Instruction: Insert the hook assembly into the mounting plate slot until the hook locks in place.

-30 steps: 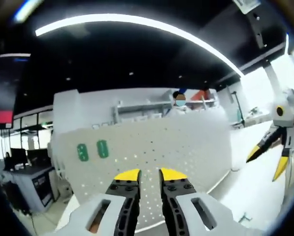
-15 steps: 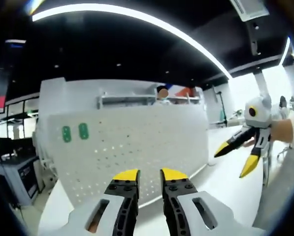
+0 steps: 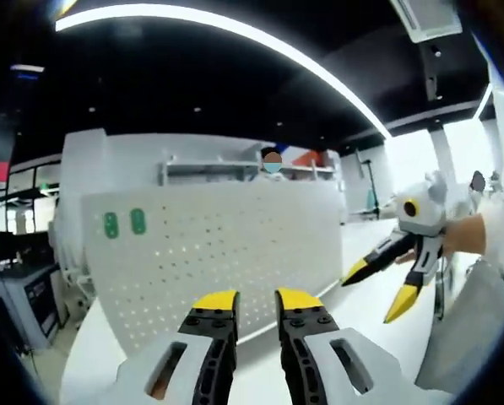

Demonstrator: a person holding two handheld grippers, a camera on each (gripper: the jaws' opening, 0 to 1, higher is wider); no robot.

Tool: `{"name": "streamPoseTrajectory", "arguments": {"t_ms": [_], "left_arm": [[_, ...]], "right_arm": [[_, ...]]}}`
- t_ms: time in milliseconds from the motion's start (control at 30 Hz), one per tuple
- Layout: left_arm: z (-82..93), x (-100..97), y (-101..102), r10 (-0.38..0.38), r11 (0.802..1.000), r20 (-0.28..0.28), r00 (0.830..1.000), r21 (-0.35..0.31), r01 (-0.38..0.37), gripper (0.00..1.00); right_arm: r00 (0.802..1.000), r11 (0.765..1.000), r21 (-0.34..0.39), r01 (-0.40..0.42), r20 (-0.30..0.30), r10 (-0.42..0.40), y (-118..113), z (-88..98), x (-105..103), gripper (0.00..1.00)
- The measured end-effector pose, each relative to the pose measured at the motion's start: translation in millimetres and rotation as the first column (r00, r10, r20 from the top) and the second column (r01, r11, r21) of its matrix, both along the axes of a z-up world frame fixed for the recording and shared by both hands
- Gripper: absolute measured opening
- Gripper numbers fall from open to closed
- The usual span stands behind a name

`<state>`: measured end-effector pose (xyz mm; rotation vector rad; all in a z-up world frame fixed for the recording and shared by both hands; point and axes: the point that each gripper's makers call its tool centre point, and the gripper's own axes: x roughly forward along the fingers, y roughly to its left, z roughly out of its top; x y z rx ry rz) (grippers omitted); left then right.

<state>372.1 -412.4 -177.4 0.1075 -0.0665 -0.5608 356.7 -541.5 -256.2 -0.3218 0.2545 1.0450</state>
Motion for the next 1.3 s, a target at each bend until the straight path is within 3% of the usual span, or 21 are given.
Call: {"name": "streamPoseTrajectory", "arguments": {"t_ms": [200,267,400,667,800,833,900,933,1100,1300], "left_arm": [[1.2,-9.4,2,-0.007,1.0,-0.006,1.0,0.02,0.007,0.19],[-3.9,-15.0,3,-0.017,0.999,-0.013,1.0,0.046,0.018,0.2],[-15.0,-19.6,4,-0.066,0.998,-0.068,0.996,0.016,0.067,0.23],[-35.8,-26.6,-2,-0.133,0.989,-0.11,0.985,0.043,0.138,0.27],[-51.4,-37.1,-19,-0.244,0.964,-0.158,0.957,0.07,0.258,0.29],[-56.7,-42.7,-26,-0.29,0.949,-0.178,0.94,0.074,0.307,0.29],[-58.7,-43.0,-28,-0.297,0.948,-0.173,0.939,0.069,0.312,0.29],[-61.4,-47.3,-33,-0.326,0.937,-0.178,0.929,0.07,0.342,0.29],[-74.2,-56.2,-40,-0.367,0.917,-0.2,0.909,0.087,0.39,0.3],[-87.2,-63.2,-48,-0.388,0.901,-0.224,0.894,0.112,0.419,0.31]], "right_arm": [[1.0,1.0,0.011,-0.006,-0.002,0.006,2,0.2,-1,0.59],[1.0,1.0,0.005,-0.008,-0.016,0.008,0,-6.1,-1,0.59],[0.999,1.0,-0.021,-0.019,-0.047,0.018,-1,-21.3,0,0.58],[0.994,0.998,-0.048,-0.045,-0.101,0.04,0,-47.6,4,0.55],[0.989,0.996,-0.059,-0.063,-0.137,0.054,2,-61.0,2,0.52],[0.987,0.995,-0.063,-0.071,-0.148,0.061,3,-65.4,0,0.51],[0.985,0.994,-0.07,-0.083,-0.16,0.071,5,-71.4,-1,0.5],[0.984,0.994,-0.07,-0.088,-0.163,0.076,6,-73.5,-2,0.49],[0.978,0.99,-0.083,-0.115,-0.187,0.098,11,-87.2,-6,0.46],[0.97,0.987,-0.09,-0.135,-0.213,0.114,19,-100.2,-4,0.42]]}}
